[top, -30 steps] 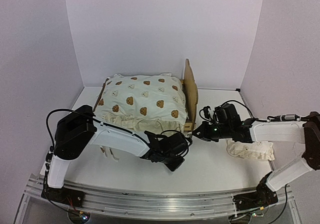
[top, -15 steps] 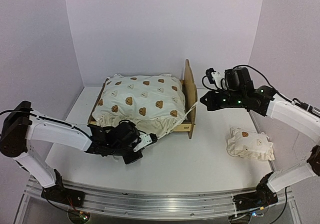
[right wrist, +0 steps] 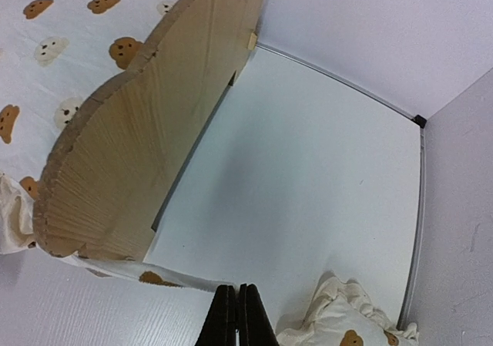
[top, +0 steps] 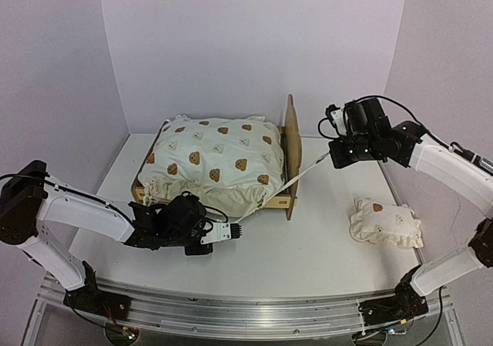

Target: Set up the pet bed

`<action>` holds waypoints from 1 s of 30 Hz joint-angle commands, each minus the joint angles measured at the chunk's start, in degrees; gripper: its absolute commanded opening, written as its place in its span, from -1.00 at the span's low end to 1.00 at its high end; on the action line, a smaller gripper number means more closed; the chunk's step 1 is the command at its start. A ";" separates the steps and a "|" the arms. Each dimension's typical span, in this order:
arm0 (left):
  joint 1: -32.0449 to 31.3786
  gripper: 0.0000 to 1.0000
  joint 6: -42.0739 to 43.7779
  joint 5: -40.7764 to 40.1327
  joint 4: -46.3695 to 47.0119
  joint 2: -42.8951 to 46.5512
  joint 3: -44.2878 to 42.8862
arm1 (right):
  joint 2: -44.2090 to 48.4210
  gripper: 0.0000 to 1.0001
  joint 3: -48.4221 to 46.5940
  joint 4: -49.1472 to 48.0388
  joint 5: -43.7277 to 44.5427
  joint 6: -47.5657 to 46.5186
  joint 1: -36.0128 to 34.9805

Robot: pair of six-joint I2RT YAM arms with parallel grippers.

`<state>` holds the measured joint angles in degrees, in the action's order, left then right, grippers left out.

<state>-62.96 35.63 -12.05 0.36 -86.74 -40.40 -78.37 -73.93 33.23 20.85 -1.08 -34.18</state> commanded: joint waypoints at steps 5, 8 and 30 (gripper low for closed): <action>0.36 -1.00 7.05 2.94 6.60 -2.36 3.15 | 4.92 -1.00 2.62 0.26 7.25 4.66 4.95; 2.23 -1.00 7.92 4.08 7.20 -3.01 3.71 | 5.43 -1.00 3.60 1.34 6.23 7.28 6.34; 3.72 0.48 10.44 28.56 -27.25 3.30 -12.24 | 13.55 0.86 15.58 25.41 6.46 32.12 13.44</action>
<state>-59.24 46.03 8.34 -14.12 -89.19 -48.70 -65.07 -58.84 54.34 16.02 25.49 -25.74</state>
